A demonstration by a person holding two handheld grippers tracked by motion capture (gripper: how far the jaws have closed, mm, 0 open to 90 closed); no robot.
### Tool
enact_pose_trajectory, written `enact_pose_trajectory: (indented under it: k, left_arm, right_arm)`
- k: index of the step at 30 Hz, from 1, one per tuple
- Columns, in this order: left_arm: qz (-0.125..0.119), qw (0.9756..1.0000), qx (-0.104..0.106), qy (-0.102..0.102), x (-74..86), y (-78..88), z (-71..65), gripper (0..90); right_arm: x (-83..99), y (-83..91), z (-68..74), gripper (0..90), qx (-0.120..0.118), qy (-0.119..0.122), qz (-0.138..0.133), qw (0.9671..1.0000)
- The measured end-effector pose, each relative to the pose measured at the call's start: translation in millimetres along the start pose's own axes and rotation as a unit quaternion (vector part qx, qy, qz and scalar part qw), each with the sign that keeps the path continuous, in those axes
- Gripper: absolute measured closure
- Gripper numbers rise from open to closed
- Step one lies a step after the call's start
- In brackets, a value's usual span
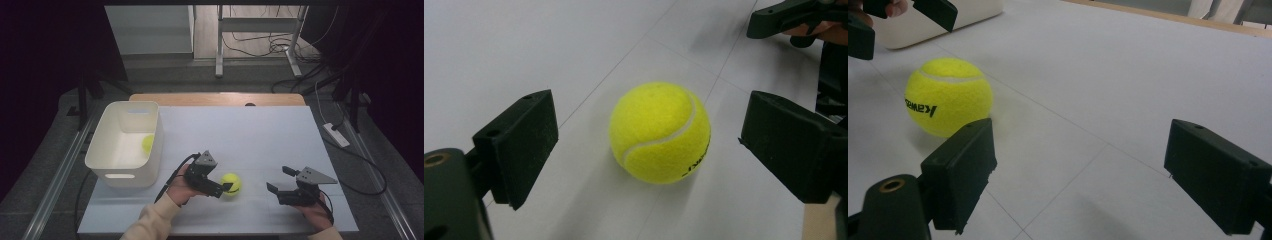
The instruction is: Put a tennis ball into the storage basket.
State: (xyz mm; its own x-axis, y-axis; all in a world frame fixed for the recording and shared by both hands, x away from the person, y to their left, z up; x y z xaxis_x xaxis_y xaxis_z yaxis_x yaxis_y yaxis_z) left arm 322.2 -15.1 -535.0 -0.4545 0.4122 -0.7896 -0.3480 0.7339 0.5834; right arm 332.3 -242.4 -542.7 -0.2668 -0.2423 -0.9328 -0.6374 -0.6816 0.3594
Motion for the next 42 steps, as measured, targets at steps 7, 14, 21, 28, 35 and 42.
enact_pose_trajectory:
  k: [7,14,21,28,35,42]
  left_arm:
    - [0.014,0.9999,0.002,-0.009,2.1,-10.0,-4.4,8.9]
    - [0.031,0.9994,0.001,-0.014,5.1,-19.0,-5.3,8.9]
    - [0.041,0.9991,0.004,-0.013,6.8,-26.1,-5.5,8.5]
    - [0.054,0.9984,0.005,-0.016,9.3,-33.4,-7.2,7.9]
    - [0.066,0.9977,0.003,-0.018,12.2,-39.2,-4.6,7.7]
    - [0.069,0.9974,0.003,-0.021,13.1,-44.7,-5.4,9.0]
  right_arm:
    - [0.1,0.0,-0.1,13.2,-0.001,0.0,0.0,1.0]
    - [0.1,0.0,0.0,13.2,-0.001,0.0,-0.001,1.0]
    - [0.3,0.1,-0.4,13.2,0.0,0.001,0.001,1.0]
    - [0.2,0.1,-0.2,13.2,-0.001,0.001,0.0,1.0]
    - [0.3,0.1,-0.5,13.2,0.0,0.001,0.001,1.0]
    - [0.4,-0.2,0.0,13.2,-0.001,0.0,0.001,1.0]
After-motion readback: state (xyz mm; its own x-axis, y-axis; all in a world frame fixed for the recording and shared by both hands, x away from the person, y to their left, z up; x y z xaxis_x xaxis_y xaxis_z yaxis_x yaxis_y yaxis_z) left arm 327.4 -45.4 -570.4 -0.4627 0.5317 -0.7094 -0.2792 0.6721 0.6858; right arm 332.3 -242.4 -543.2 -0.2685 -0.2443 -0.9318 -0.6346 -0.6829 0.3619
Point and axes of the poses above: each handheld gripper's, and its own axes: y roughly backward along the jaws, x roughly out of its underside, z roughly to its left, the point moved 8 cm from there along -y, roughly forward along the jaws, and after that the axes turned 4 degrees about -z, right-handed, at the moved point
